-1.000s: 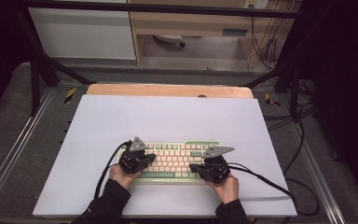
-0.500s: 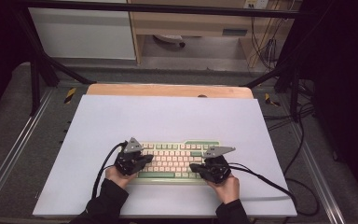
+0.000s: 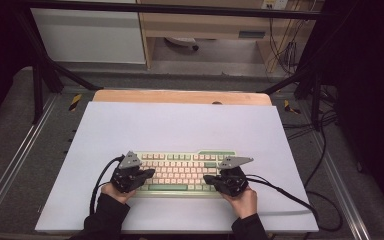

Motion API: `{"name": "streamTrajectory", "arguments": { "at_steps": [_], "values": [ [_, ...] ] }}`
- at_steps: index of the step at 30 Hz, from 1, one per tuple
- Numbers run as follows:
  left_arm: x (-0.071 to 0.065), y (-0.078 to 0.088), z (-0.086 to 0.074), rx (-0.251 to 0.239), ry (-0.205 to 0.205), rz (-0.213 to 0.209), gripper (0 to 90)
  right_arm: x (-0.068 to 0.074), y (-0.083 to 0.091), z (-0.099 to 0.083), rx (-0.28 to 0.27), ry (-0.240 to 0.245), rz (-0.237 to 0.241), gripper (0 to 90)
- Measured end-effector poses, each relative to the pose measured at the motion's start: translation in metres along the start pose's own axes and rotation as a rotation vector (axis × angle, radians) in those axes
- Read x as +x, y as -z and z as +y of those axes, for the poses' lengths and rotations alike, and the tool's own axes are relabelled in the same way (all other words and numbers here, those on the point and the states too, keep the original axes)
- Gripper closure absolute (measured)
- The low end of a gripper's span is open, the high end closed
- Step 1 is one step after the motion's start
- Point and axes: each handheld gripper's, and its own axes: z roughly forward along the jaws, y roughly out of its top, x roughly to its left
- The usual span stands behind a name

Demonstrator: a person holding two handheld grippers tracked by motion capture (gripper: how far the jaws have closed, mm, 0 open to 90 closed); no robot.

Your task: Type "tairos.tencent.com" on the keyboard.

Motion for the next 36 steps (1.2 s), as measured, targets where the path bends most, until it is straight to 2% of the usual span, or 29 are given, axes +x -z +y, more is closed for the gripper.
{"name": "streamTrajectory", "arguments": {
  "at_steps": [8, 18, 36],
  "values": [
    [0.009, 0.018, -0.013, -0.015, 0.027, 0.012, 89.5, 0.0, -0.002, 0.0, 0.0, -0.004, 0.011, 90.0],
    [0.017, 0.027, -0.025, -0.012, 0.044, 0.024, 89.6, 0.003, -0.006, 0.004, 0.003, -0.002, 0.015, 90.0],
    [0.02, 0.028, -0.03, -0.017, 0.052, 0.021, 89.6, 0.013, -0.027, 0.023, 0.024, 0.027, 0.026, 90.0]
  ]
}}
